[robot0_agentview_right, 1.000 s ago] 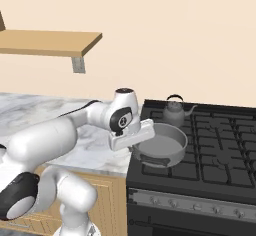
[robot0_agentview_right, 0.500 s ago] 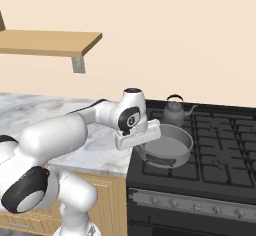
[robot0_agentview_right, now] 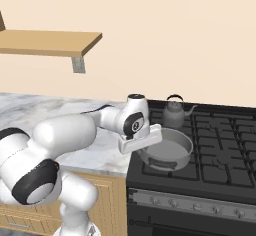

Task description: Pick the kettle from the cabinet and place it on a stove burner. Then pick the pot from the counter and place it on another stove burner. Finally, turn both burners on.

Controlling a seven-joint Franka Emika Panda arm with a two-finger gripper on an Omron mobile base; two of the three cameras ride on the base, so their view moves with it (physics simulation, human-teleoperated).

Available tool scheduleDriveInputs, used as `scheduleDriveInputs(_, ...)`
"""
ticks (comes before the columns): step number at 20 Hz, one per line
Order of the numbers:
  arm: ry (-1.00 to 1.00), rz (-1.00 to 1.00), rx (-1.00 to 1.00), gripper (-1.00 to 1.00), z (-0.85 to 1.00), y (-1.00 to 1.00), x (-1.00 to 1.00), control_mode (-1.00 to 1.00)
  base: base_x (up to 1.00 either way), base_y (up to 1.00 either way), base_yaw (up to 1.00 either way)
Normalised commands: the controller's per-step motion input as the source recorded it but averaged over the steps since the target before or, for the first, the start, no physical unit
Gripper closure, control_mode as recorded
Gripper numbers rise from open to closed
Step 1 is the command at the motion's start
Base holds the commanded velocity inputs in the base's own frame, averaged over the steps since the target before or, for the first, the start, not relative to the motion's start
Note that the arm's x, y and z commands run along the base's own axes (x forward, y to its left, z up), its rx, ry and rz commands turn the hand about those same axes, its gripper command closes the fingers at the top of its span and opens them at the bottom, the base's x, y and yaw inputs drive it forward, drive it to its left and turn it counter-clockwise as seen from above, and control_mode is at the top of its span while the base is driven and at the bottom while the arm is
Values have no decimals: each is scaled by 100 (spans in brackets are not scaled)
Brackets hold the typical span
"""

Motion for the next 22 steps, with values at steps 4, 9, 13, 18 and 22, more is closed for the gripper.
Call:
scheduleDriveInputs(4,0,-1,0,100,-25,-9,9,-100,0,0,0)
scheduleDriveInputs(9,0,-3,-1,100,-25,-14,9,-100,0,0,0)
scheduleDriveInputs(13,0,-3,-1,100,-19,-17,11,-100,0,0,0)
scheduleDriveInputs(18,0,-2,-1,100,-17,-12,11,-100,0,0,0)
scheduleDriveInputs(22,-1,0,0,100,-2,-1,1,-100,0,0,0)
